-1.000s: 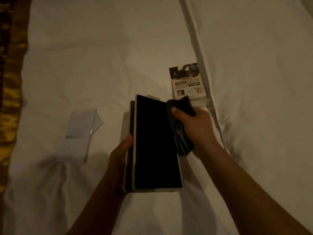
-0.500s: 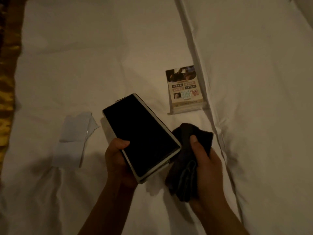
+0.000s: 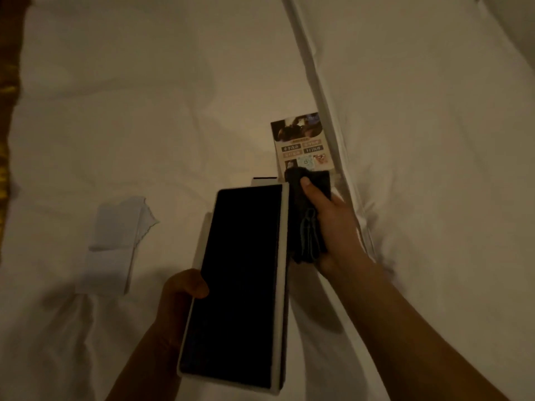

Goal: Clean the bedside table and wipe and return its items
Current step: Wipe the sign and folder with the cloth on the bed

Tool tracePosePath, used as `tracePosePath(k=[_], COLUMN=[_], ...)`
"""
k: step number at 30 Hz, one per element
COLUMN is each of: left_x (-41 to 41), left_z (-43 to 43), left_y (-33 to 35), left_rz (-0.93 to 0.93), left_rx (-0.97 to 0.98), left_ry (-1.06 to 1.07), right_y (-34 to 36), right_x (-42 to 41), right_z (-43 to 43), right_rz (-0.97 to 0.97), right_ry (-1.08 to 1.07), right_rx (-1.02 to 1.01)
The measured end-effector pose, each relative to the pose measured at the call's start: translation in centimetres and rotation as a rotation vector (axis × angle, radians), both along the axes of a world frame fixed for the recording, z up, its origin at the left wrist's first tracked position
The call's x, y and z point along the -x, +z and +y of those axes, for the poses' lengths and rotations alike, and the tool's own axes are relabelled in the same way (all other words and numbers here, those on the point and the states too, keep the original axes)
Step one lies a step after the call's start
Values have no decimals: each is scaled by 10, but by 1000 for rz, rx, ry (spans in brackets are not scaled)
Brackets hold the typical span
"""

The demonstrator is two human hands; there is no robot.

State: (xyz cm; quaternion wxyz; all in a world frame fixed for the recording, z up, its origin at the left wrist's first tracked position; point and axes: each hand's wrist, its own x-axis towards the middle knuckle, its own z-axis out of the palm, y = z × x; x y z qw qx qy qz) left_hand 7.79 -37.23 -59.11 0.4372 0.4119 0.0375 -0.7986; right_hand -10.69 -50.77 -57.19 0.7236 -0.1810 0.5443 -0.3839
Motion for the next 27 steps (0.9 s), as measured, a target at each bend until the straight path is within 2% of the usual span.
tracePosePath(k=[3, 8, 10, 13, 18, 21, 23, 25, 26, 27], left_x=[0, -8, -20, -46, -73, -64, -52, -30, -14, 6], left_z=[-3, -9, -12, -18, -30, -40, -51, -68, -79, -93], left_y=[7, 9, 10, 6, 0, 9, 21, 30, 31, 30], left_rz=[67, -105, -391, -681, -1072, -1443, -1788, -2029, -2038, -1954], left_rx=[75, 44, 3, 103, -104, -194, -116, 79, 197, 271], left_ry=[1, 140, 168, 48, -106, -234, -399, -448, -426, -398], right_y=[2, 9, 10, 8, 12, 15, 16, 17, 18, 19], right_x=[-4, -6, -1, 10, 29, 37, 41, 44, 46, 48], right_z=[26, 71, 77, 73, 47, 30, 21, 14, 11, 9], right_rz=[-47, 25, 79, 209, 306, 310, 331, 342, 337, 334], right_ry=[52, 236, 305, 338, 272, 230, 221, 210, 203, 197], right_rx=[-102, -132, -104, -16, 52, 73, 88, 104, 111, 119])
